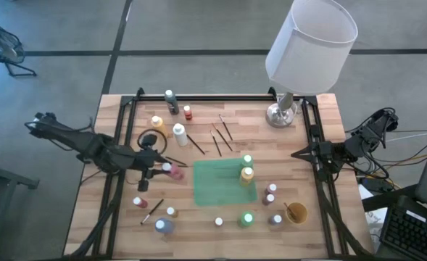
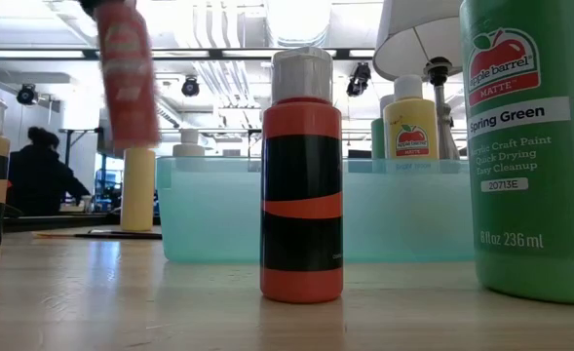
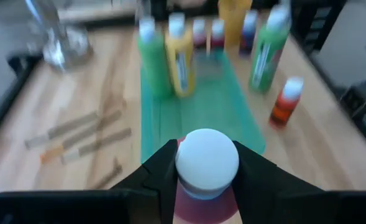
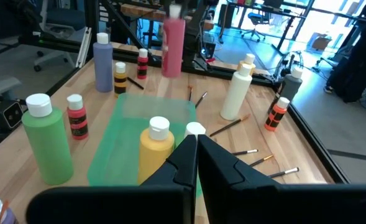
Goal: Pick & Place Paint Supplies
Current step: Put the light pink paint bottle into the green bin
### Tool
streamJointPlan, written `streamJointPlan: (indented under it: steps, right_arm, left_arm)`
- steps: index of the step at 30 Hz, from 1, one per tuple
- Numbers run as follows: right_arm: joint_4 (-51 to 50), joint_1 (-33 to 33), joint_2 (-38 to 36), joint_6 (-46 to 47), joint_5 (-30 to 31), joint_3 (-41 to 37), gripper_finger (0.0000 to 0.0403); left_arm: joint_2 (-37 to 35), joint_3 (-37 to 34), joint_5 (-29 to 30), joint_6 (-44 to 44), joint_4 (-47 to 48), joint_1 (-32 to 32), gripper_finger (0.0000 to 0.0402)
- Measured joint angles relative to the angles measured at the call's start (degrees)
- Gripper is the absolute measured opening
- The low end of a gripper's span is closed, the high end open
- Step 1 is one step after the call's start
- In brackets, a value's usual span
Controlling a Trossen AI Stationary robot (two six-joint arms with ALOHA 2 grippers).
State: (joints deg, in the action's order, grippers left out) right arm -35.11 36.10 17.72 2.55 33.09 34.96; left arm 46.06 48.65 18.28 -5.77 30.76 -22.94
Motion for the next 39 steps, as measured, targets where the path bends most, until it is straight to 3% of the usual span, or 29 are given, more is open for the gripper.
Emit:
streamJointPlan:
  steps: [17, 31, 39]
  right_arm:
    - [0.0, 0.0, 0.0, 0.0, 0.0, 0.0, 0.0008]
    - [0.0, 0.0, 0.0, 0.0, 0.0, 0.0, 0.0008]
    - [0.0, 0.0, 0.0, 0.0, 0.0, 0.0, 0.0008]
  left_arm:
    - [25.0, 18.0, -0.9, 11.7, -9.2, 1.7, 0.0124]
    - [42.9, 31.6, -10.6, 12.2, -10.9, 8.4, 0.0124]
    - [48.4, 33.8, -14.9, 11.4, -14.4, 11.4, 0.0124]
